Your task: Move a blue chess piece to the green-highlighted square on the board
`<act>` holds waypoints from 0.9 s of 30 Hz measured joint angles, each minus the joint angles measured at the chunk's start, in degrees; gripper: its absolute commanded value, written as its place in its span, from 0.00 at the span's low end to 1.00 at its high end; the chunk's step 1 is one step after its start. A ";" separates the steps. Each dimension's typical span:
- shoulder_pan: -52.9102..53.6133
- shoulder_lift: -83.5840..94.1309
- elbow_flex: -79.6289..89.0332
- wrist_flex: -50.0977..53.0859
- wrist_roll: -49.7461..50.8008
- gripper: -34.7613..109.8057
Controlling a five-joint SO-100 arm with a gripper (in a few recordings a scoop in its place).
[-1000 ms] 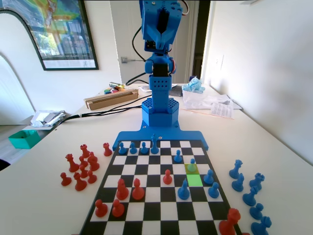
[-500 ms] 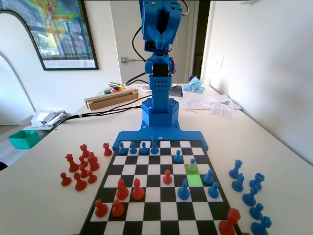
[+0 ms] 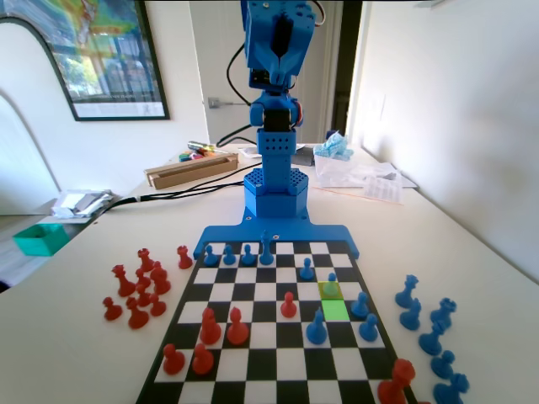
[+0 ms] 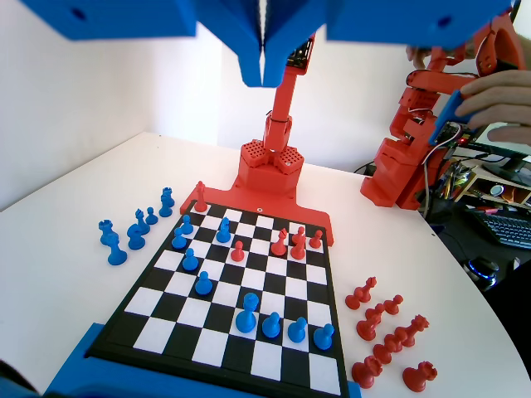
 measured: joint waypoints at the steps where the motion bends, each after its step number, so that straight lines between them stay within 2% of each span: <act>1: 0.00 0.00 0.00 0.00 0.00 0.25; 6: -0.62 0.00 0.00 0.00 0.18 0.25; 11: -0.88 -3.08 -2.02 -1.05 4.39 0.25; 20: -4.75 -20.74 -16.26 -1.76 19.51 0.25; 27: -3.87 -35.77 -17.05 -5.89 28.74 0.25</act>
